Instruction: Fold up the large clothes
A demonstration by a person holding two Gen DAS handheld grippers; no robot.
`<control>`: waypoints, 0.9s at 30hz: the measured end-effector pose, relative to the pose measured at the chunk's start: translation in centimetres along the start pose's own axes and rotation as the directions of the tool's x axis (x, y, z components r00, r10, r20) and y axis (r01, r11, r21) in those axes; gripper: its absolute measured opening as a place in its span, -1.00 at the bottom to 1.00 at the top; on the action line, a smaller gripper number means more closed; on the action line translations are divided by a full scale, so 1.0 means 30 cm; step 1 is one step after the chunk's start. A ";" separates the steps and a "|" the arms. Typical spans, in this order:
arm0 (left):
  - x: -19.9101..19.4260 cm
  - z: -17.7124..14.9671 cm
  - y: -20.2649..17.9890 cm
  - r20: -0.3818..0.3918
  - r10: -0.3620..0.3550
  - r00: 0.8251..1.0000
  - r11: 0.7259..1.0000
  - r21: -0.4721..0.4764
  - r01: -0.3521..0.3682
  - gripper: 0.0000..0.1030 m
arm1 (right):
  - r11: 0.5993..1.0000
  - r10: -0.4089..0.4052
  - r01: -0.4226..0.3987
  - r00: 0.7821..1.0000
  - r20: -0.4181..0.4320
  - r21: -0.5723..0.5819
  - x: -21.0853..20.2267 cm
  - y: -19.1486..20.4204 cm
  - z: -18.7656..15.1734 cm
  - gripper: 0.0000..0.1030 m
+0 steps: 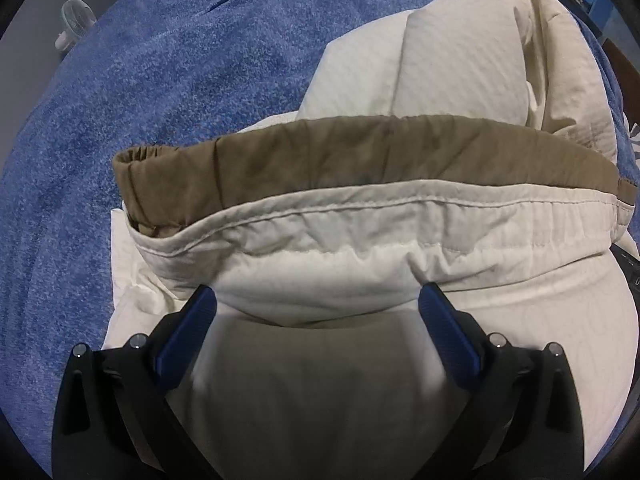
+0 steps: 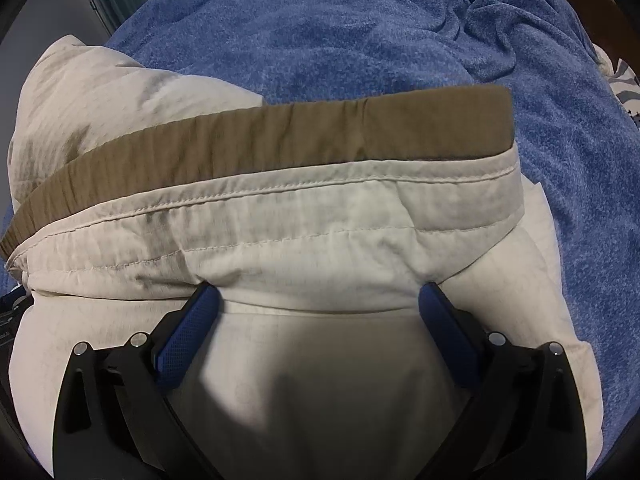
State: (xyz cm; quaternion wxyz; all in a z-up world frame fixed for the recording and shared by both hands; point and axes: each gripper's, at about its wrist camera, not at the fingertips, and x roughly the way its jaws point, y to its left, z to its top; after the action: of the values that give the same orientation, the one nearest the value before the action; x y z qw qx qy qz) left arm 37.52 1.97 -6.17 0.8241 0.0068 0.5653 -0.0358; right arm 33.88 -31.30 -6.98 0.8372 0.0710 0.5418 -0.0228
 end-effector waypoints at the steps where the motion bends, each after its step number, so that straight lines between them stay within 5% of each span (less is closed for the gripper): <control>1: 0.004 0.000 0.000 0.001 -0.001 1.000 1.000 -0.001 0.001 0.89 | 1.000 -0.001 0.001 1.000 0.000 0.000 0.000 0.002 -0.001 0.85; 22: 0.026 -0.009 0.029 0.020 -0.014 1.000 1.000 -0.011 0.014 0.89 | 1.000 -0.011 0.011 1.000 0.025 -0.004 0.014 0.009 -0.002 0.85; 27: -0.029 -0.053 0.011 0.076 0.019 0.997 1.000 -0.019 -0.017 0.88 | 1.000 -0.019 0.021 0.993 0.119 -0.018 -0.032 0.012 -0.044 0.86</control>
State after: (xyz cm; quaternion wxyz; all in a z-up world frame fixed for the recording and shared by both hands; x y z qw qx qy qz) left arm 35.75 2.44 -5.94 0.8454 0.0029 0.5335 -0.0234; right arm 32.33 -30.79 -6.60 0.8684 0.0561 0.4918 -0.0302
